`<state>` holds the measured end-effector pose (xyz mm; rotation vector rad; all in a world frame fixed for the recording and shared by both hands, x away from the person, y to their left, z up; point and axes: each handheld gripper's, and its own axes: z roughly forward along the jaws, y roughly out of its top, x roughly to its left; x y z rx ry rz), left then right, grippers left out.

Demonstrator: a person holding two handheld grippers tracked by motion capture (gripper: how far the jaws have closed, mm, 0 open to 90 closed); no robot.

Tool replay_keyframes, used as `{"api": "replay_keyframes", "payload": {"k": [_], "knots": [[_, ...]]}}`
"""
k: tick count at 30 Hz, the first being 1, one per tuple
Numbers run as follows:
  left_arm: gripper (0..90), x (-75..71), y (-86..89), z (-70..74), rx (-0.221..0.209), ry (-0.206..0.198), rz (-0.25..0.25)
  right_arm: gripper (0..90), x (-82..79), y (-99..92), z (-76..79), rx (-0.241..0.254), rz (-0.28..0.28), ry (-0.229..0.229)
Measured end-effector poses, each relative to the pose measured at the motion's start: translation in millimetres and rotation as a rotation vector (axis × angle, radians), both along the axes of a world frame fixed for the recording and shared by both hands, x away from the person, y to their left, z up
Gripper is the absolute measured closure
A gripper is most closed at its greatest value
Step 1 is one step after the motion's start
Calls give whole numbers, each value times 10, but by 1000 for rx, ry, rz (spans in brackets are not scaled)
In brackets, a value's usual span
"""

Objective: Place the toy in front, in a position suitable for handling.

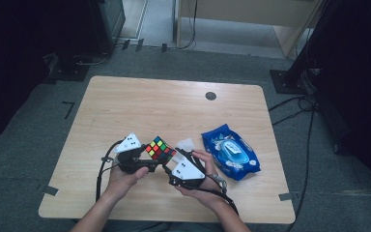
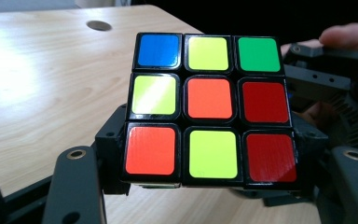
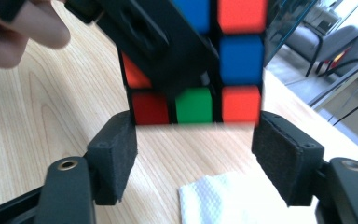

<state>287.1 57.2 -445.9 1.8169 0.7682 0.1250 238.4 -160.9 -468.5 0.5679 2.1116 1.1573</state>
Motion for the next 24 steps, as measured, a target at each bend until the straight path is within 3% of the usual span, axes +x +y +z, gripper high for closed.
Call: {"api": "replay_keyframes", "payload": {"k": [4,9,13,18,22,24], "knots": [[341,58,123,-6,-12,2,31,354,59,-134,-12,16,-32,49],[341,82,196,-5,-13,-9,55,436,220,-386,-44,45,-52,199],[341,83,203,-25,-7,-11,60,439,351,-561,-126,6,-91,320],[341,85,190,-59,4,-10,54,473,411,-638,-244,5,-97,390],[341,67,156,-85,26,-26,47,464,442,-584,-348,-33,-127,433],[342,56,140,-93,32,-37,37,480,462,-569,-400,-16,-147,469]]}}
